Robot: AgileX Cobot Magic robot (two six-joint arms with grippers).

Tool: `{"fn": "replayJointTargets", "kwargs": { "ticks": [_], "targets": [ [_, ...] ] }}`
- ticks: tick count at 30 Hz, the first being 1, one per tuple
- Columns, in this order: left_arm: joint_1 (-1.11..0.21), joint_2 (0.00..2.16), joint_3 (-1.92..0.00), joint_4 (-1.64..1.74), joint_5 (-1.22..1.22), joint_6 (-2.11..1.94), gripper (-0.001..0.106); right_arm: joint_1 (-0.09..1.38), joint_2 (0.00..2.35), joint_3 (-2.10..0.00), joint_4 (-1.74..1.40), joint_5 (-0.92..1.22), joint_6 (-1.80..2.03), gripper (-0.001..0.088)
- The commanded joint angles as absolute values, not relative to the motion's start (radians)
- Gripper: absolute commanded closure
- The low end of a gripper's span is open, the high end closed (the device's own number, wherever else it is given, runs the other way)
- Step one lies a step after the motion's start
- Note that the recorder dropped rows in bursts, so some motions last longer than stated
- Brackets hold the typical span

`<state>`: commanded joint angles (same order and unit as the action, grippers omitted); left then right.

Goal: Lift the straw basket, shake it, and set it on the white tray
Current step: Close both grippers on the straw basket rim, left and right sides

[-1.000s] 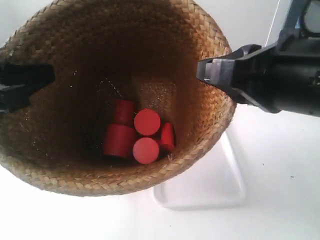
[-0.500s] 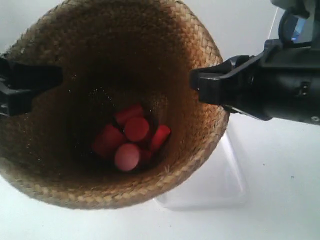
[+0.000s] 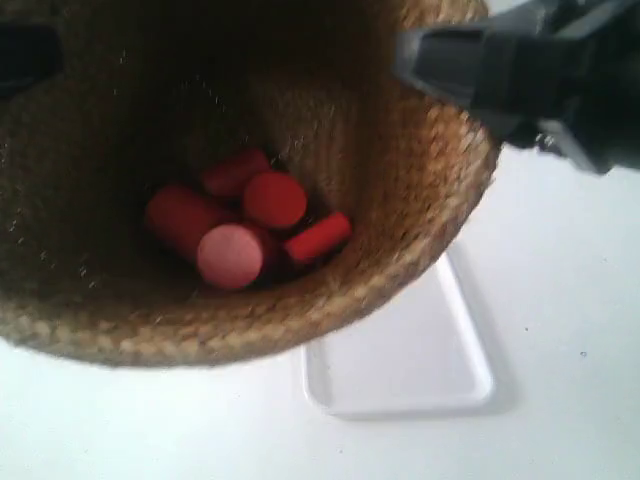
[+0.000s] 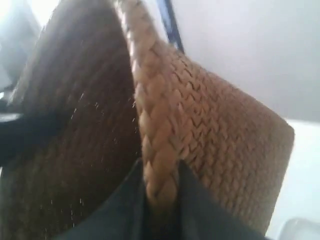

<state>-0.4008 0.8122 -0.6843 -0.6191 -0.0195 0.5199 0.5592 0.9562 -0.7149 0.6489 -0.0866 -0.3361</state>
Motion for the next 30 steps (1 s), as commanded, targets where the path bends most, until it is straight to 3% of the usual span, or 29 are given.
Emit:
{"fn": "replayJointTargets", "kwargs": {
  "ticks": [5,8,11,16,19,23,27,30],
  "targets": [
    [-0.412,0.717,-0.819,-0.605,0.078,0.531,0.105,0.556,0.861,-0.848,0.681,0.203,-0.308,0.0868],
    [-0.412,0.726,-0.79,-0.601,0.068,0.531,0.105,0.593,0.825,-0.825,0.691,0.085,-0.348,0.0868],
    [-0.412,0.84,-0.712,-0.616,0.038,0.529,0.105,0.581,0.963,-0.719,0.682,-0.089,-0.36,0.0868],
    [-0.412,0.728,-0.83,-0.616,0.136,0.523,0.105,0.584,0.828,-0.865,0.676,0.123,-0.326,0.0868],
    [-0.412,0.712,-0.804,-0.621,0.094,0.523,0.105,0.59,0.795,-0.832,0.66,0.086,-0.347,0.0868],
    [-0.412,0.82,-0.72,-0.596,0.034,0.533,0.105,0.578,0.939,-0.702,0.671,-0.024,-0.342,0.0868],
    [-0.412,0.715,-0.835,-0.574,0.134,0.52,0.105,0.581,0.771,-0.783,0.68,0.127,-0.333,0.0868],
    [-0.412,0.729,-0.79,-0.578,0.062,0.515,0.105,0.581,0.738,-0.721,0.658,0.032,-0.36,0.0868]
  ]
}}
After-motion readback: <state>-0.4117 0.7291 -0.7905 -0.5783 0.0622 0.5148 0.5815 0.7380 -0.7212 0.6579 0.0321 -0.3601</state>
